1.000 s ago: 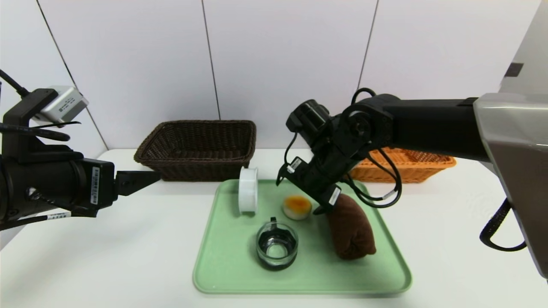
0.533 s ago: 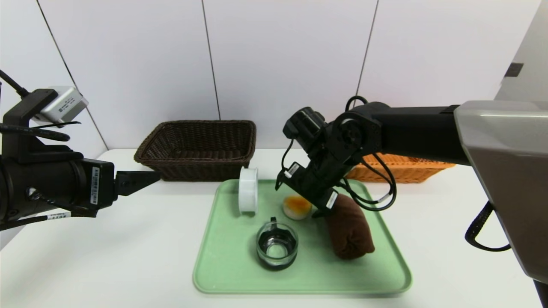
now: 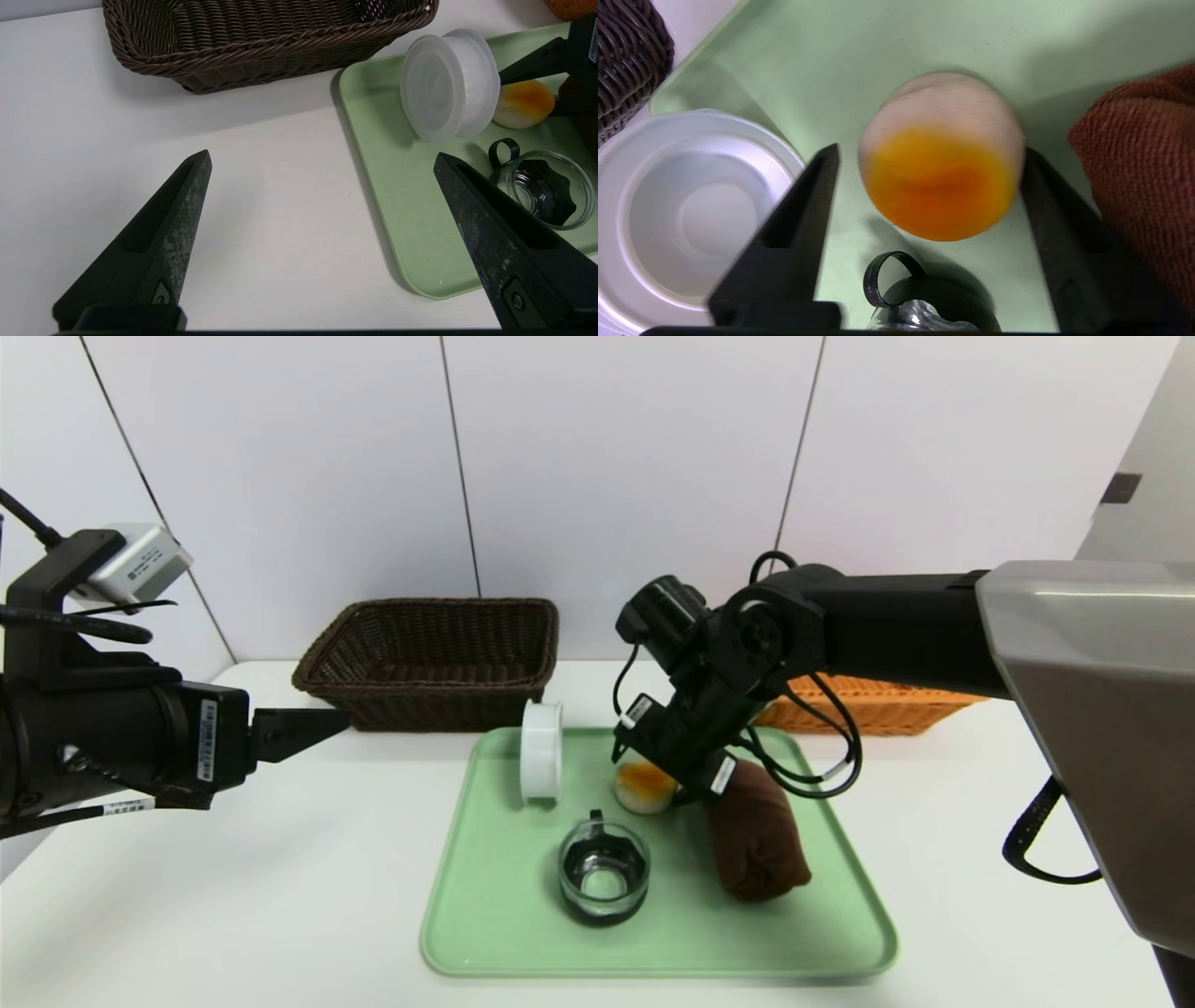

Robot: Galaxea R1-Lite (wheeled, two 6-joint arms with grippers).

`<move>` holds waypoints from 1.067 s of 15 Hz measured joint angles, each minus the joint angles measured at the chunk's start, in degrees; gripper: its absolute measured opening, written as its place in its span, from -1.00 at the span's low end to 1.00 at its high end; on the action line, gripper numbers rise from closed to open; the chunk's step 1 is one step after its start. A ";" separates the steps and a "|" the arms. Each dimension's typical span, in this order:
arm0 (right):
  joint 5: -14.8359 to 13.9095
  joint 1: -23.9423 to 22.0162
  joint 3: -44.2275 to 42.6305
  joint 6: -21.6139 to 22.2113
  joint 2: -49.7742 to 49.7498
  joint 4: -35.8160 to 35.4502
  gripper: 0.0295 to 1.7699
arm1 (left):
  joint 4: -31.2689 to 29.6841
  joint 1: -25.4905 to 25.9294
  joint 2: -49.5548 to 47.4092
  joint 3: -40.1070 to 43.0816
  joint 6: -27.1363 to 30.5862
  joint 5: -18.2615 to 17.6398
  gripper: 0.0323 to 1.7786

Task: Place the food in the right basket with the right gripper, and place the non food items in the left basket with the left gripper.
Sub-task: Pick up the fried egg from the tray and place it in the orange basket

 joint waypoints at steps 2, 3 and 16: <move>0.07 0.06 0.02 -0.72 0.00 0.00 0.07 | -0.41 0.00 0.07 -0.04 0.00 0.00 0.90; 0.07 0.09 0.02 -0.87 0.00 0.00 -0.06 | -1.05 0.00 0.16 -0.06 0.00 0.02 0.90; -0.26 1.38 0.09 -9.79 -6.23 -3.69 -0.96 | -1.76 0.09 1.18 0.09 -0.28 0.00 0.90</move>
